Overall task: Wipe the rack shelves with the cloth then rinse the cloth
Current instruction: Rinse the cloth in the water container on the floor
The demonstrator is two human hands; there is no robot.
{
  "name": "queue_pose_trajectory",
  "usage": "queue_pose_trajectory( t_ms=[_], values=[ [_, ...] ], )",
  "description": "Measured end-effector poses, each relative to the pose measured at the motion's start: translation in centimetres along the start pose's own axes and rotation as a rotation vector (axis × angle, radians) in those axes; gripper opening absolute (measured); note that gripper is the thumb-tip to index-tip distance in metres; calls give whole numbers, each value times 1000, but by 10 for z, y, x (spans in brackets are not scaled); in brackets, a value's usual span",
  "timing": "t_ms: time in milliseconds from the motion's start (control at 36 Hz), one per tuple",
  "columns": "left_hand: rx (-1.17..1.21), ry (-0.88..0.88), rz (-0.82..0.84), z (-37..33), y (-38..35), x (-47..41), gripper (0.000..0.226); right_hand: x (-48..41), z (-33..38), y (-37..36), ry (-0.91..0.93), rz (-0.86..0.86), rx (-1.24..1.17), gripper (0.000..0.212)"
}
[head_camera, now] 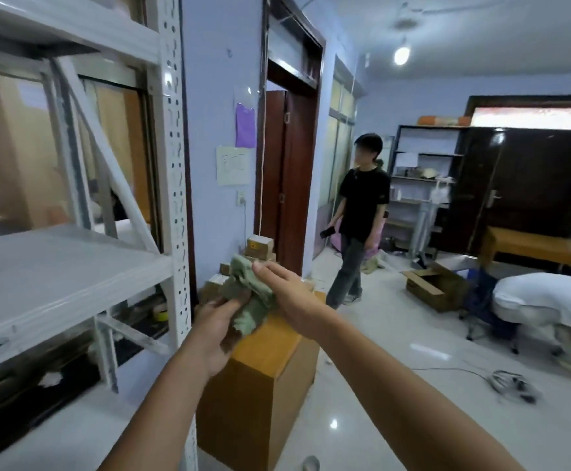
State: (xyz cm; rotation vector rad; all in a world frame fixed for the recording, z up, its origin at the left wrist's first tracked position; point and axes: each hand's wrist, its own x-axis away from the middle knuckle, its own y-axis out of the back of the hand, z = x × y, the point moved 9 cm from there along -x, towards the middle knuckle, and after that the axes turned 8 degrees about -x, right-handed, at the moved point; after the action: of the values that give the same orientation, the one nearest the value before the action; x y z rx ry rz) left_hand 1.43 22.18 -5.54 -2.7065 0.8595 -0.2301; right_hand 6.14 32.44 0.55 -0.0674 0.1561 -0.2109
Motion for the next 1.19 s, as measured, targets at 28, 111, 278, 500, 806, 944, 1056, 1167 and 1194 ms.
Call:
queue_pose_trajectory(
  t_ms=[28, 111, 278, 500, 806, 944, 1056, 1167, 1194],
  values=[
    [-64, -11, -34, 3, -8, -1, 30, 8, 1, 12, -11, -23, 101, 57],
    [-259, -62, -127, 11, -22, -6, 19, 23, 0, 42, -25, -92, 427, 65],
    [-479, -163, -139, -1, -52, -22, 19, 27, -4, 87, 42, -195, 414, 47],
    [-601, -223, -12, -24, -99, -88, 27, -2, 6, 152, 178, -324, 307, 18],
    [-495, -118, 187, 8, -163, -179, 20, -20, -18, 275, 28, -391, 4, 19],
    [-433, -19, 210, 58, -182, -217, 20, -21, -55, 318, -53, -466, -20, 15],
    [-416, 84, 241, 106, -192, -251, 19, -18, -97, 352, -126, -564, -40, 14],
    [-443, 191, 280, 167, -200, -280, 21, -14, -148, 381, -220, -649, -49, 11],
    [-443, 216, 290, 183, -200, -288, 22, -14, -161, 388, -242, -671, -50, 11]
  ],
)
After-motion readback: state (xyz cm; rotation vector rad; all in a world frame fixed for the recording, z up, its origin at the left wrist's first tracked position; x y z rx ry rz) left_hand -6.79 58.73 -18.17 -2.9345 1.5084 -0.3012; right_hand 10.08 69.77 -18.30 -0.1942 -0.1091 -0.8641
